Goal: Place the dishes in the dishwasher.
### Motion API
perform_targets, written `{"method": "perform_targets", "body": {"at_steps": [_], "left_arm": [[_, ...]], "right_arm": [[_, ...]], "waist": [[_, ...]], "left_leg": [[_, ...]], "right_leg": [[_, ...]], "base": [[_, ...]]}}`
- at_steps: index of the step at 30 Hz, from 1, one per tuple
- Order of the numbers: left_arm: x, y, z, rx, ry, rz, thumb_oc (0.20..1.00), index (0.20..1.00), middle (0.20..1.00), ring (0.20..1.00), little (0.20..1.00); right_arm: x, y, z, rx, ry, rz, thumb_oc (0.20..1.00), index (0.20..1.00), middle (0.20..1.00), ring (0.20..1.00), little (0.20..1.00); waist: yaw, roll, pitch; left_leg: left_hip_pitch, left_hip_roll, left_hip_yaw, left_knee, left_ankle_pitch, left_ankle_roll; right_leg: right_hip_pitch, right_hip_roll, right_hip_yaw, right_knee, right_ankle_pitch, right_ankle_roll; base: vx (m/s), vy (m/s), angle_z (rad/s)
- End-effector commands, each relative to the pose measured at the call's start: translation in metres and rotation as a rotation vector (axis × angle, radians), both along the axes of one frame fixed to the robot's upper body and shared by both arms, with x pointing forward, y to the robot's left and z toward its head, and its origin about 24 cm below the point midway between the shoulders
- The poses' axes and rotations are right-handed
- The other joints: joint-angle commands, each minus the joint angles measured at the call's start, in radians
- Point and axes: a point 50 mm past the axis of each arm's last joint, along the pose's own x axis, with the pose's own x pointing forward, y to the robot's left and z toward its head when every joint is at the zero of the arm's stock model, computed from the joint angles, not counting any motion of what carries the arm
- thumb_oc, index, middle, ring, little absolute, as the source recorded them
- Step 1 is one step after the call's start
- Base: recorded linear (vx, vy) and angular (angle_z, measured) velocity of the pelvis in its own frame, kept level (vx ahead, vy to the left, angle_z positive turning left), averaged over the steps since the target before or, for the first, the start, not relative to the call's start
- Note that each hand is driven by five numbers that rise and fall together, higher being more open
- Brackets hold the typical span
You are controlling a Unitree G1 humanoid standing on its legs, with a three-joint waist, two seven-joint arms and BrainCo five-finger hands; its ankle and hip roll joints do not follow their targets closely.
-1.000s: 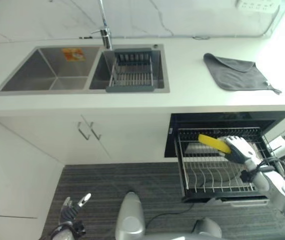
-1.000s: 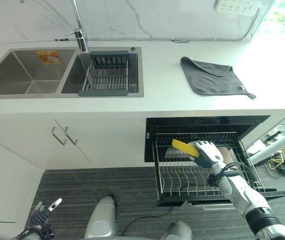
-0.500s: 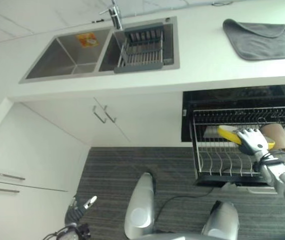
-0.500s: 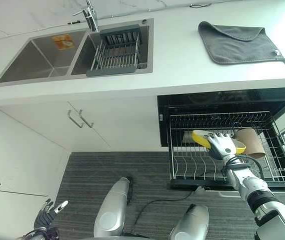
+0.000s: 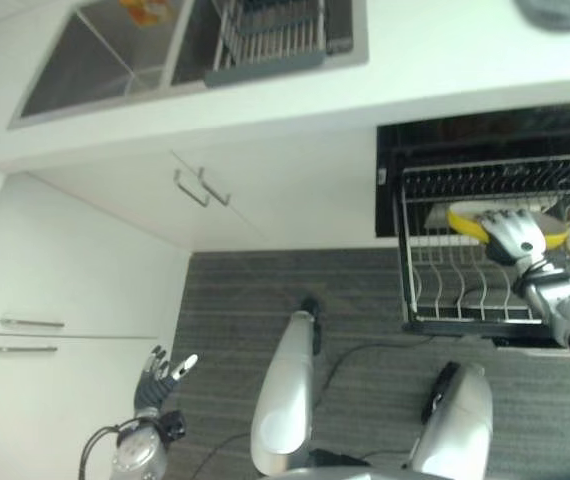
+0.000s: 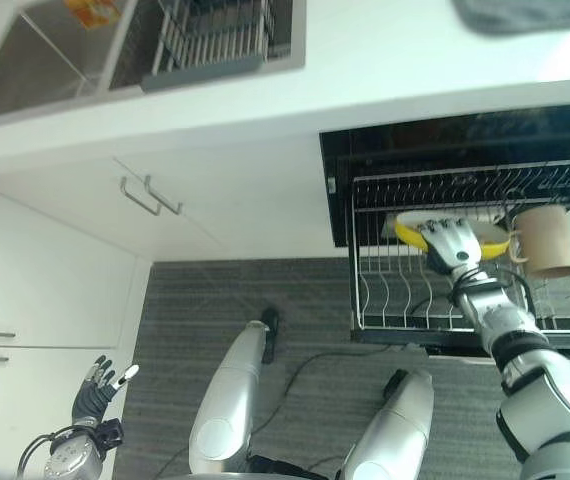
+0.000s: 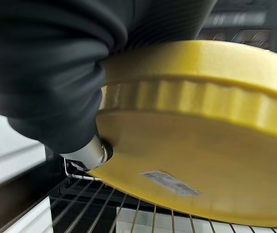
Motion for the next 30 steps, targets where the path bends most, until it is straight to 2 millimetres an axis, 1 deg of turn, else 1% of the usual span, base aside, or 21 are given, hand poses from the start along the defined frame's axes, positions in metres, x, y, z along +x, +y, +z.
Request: {"method": "perform_targets", "body": {"at_steps": [1, 2, 3, 4, 9, 11, 13, 15, 16, 17, 20, 22, 25, 26, 27, 30], "left_arm": [[0.008, 0.021, 0.02, 0.039, -0.095, 0.018, 1.0, 1.0, 1.0, 1.0, 1.0], [0.013, 0.019, 0.024, 0.03, -0.122, 0.006, 1.0, 1.0, 1.0, 1.0, 1.0], [0.015, 0.018, 0.024, 0.028, -0.128, 0.003, 1.0, 1.0, 1.0, 1.0, 1.0], [0.022, 0.016, 0.03, 0.018, -0.167, -0.003, 1.0, 1.0, 1.0, 1.0, 1.0], [0.029, 0.014, 0.039, 0.002, -0.223, -0.001, 1.0, 1.0, 1.0, 1.0, 1.0], [0.032, 0.016, 0.047, -0.012, -0.269, 0.002, 1.0, 1.0, 1.0, 1.0, 1.0], [0.034, 0.017, 0.05, -0.023, -0.296, -0.004, 1.0, 1.0, 1.0, 1.0, 1.0], [0.037, 0.018, 0.056, -0.031, -0.334, -0.017, 1.0, 1.0, 1.0, 1.0, 1.0], [0.039, 0.017, 0.059, -0.033, -0.347, -0.022, 1.0, 1.0, 1.0, 1.0, 1.0], [0.042, 0.017, 0.063, -0.038, -0.363, -0.028, 1.0, 1.0, 1.0, 1.0, 1.0], [0.049, 0.016, 0.07, -0.027, -0.386, -0.036, 1.0, 1.0, 1.0, 1.0, 1.0], [0.051, 0.016, 0.071, -0.026, -0.389, -0.035, 1.0, 1.0, 1.0, 1.0, 1.0], [0.055, 0.021, 0.075, -0.039, -0.41, -0.031, 1.0, 1.0, 1.0, 1.0, 1.0], [0.056, 0.021, 0.077, -0.037, -0.416, -0.036, 1.0, 1.0, 1.0, 1.0, 1.0], [0.058, 0.021, 0.079, -0.035, -0.419, -0.041, 1.0, 1.0, 1.0, 1.0, 1.0], [0.062, 0.018, 0.081, -0.025, -0.419, -0.06, 1.0, 1.0, 1.0, 1.0, 1.0]], "right_arm": [[0.007, -0.007, 0.035, -0.027, -0.157, -0.05, 0.2, 0.2, 0.2, 0.2, 0.2], [0.014, -0.001, 0.048, -0.05, -0.191, -0.033, 0.2, 0.2, 0.2, 0.2, 0.2], [0.017, 0.002, 0.052, -0.058, -0.196, -0.024, 0.2, 0.2, 0.2, 0.2, 0.2], [0.024, 0.01, 0.064, -0.068, -0.219, -0.009, 0.2, 0.2, 0.2, 0.2, 0.2], [0.03, 0.019, 0.071, -0.092, -0.22, 0.037, 0.2, 0.2, 0.2, 0.2, 0.2], [0.029, 0.02, 0.073, -0.104, -0.229, 0.051, 0.2, 0.2, 0.2, 0.2, 0.2], [0.03, 0.021, 0.074, -0.114, -0.234, 0.051, 0.2, 0.2, 0.2, 0.2, 0.2], [0.03, 0.023, 0.073, -0.118, -0.221, 0.07, 0.2, 0.2, 0.2, 0.2, 0.2], [0.032, 0.028, 0.07, -0.073, -0.174, 0.098, 0.2, 0.2, 0.2, 0.2, 0.2], [0.035, 0.038, 0.063, -0.053, -0.091, 0.153, 0.2, 0.2, 0.2, 0.2, 0.2], [0.036, 0.044, 0.049, -0.007, 0.001, 0.155, 0.2, 0.2, 0.2, 0.2, 0.2], [0.037, 0.044, 0.043, 0.006, 0.046, 0.139, 0.2, 0.2, 0.2, 0.2, 0.2], [0.036, 0.038, 0.023, 0.102, 0.179, 0.056, 0.2, 0.2, 0.2, 0.2, 0.2], [0.036, 0.037, 0.019, 0.139, 0.205, 0.025, 0.329, 0.329, 0.329, 0.329, 0.329], [0.035, 0.035, 0.013, 0.18, 0.228, 0.008, 1.0, 1.0, 1.0, 1.0, 1.0], [0.036, 0.034, 0.007, 0.289, 0.24, -0.045, 1.0, 1.0, 1.0, 1.0, 1.0]], "waist": [[0.038, -0.031, -0.046], [0.047, -0.027, -0.037], [0.05, -0.026, -0.035], [0.06, -0.025, -0.031], [0.071, -0.018, -0.024], [0.076, -0.014, -0.02], [0.079, -0.011, -0.016], [0.083, -0.011, -0.013], [0.084, -0.013, -0.01], [0.085, -0.016, -0.005], [0.087, -0.027, -0.004], [0.089, -0.028, -0.004], [0.098, -0.034, -0.004], [0.099, -0.035, -0.004], [0.098, -0.036, -0.003], [0.098, -0.039, -0.003]], "left_leg": [[0.035, -0.01, -0.046, 0.102, -0.039, 0.051], [0.015, -0.017, -0.047, 0.101, -0.045, 0.057], [0.008, -0.018, -0.047, 0.1, -0.048, 0.059], [-0.022, -0.022, -0.047, 0.097, -0.061, 0.066], [-0.059, -0.032, -0.047, 0.097, -0.074, 0.073], [-0.081, -0.041, -0.047, 0.097, -0.08, 0.079], [-0.093, -0.045, -0.048, 0.097, -0.079, 0.083], [-0.11, -0.05, -0.05, 0.101, -0.08, 0.087], [-0.118, -0.051, -0.05, 0.105, -0.082, 0.088], [-0.12, -0.051, -0.054, 0.13, -0.117, 0.085], [-0.136, -0.05, -0.056, 0.144, -0.125, 0.088], [-0.141, -0.051, -0.058, 0.148, -0.127, 0.089], [-0.152, -0.055, -0.065, 0.149, -0.127, 0.093], [-0.156, -0.057, -0.066, 0.151, -0.128, 0.094], [-0.159, -0.059, -0.067, 0.152, -0.127, 0.094], [-0.161, -0.062, -0.068, 0.158, -0.131, 0.096]], "right_leg": [[0.032, -0.001, -0.007, -0.108, 0.15, -0.01], [0.008, -0.004, -0.005, -0.103, 0.152, -0.012], [0.0, -0.004, -0.005, -0.101, 0.152, -0.012], [-0.032, -0.004, -0.003, -0.1, 0.153, -0.015], [-0.073, -0.002, -0.002, -0.09, 0.152, -0.017], [-0.096, 0.0, -0.001, -0.084, 0.152, -0.02], [-0.11, 0.001, 0.0, -0.08, 0.152, -0.02], [-0.128, 0.003, 0.0, -0.075, 0.152, -0.022], [-0.134, 0.003, 0.0, -0.073, 0.152, -0.022], [-0.138, 0.005, 0.006, -0.05, 0.122, -0.013], [-0.151, 0.009, 0.004, -0.04, 0.115, -0.017], [-0.156, 0.008, 0.002, -0.036, 0.113, -0.018], [-0.163, 0.008, -0.008, -0.033, 0.112, -0.019], [-0.166, 0.008, -0.009, -0.031, 0.112, -0.019], [-0.168, 0.01, -0.011, -0.03, 0.114, -0.019], [-0.171, 0.01, -0.015, -0.026, 0.113, -0.021]], "base": [[-0.17, -0.018, -0.05], [-0.15, -0.005, -0.05], [-0.19, 0.005, -0.03], [-0.1, 0.006, 0.01], [-0.06, 0.01, -0.05], [-0.04, 0.012, -0.04], [-0.03, -0.005, 0.01], [-0.03, -0.035, 0.0], [0.03, -0.065, 0.01], [0.04, -0.062, -0.01], [0.03, -0.05, -0.04], [0.01, -0.044, -0.01], [0.02, -0.068, 0.02], [0.02, -0.069, 0.07], [0.02, -0.052, 0.09], [0.03, -0.034, 0.08]]}}
